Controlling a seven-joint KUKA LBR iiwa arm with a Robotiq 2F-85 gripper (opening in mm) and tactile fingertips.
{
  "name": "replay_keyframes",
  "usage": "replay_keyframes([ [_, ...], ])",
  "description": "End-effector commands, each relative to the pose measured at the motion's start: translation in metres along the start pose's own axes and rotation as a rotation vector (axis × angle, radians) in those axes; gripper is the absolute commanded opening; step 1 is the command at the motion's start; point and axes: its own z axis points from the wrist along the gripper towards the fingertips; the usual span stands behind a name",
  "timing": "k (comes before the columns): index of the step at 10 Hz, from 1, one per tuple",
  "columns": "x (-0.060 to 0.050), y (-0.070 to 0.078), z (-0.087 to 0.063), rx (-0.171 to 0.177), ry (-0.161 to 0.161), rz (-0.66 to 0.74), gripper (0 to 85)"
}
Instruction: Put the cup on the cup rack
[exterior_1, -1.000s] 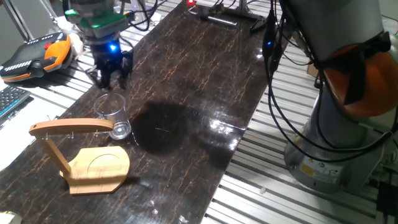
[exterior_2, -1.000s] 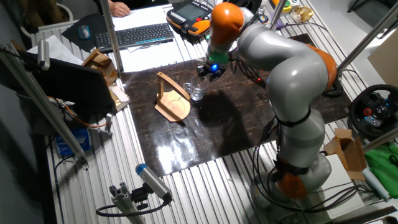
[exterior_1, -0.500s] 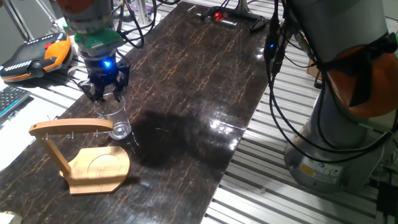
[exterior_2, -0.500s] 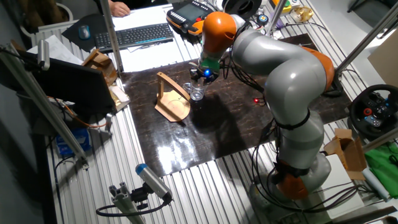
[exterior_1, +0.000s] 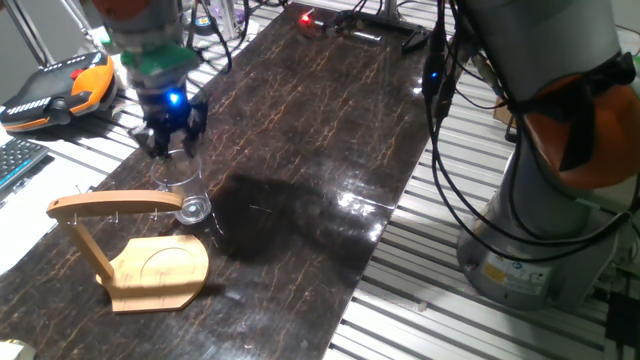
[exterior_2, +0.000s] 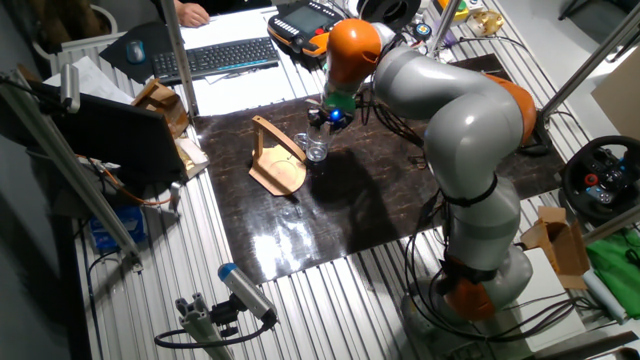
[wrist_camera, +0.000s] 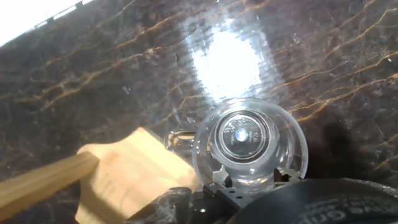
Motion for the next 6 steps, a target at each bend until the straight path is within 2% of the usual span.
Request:
replay_keyframes([
  [1,-0.002,-0.008,-0.001,0.003,0.002,-0.01,42.3],
  [2,-0.007,-0.016,0.006,0.004,-0.019,-0.022,42.0],
  [3,-0.012,-0.02,0.016,-0.002,-0.026,-0.039,41.0],
  [4,-0.015,-0.02,0.022,-0.006,-0.028,-0.044,40.7],
  [6,-0.011,-0.015,0.026,-0.007,-0.031,-0.038,40.0],
])
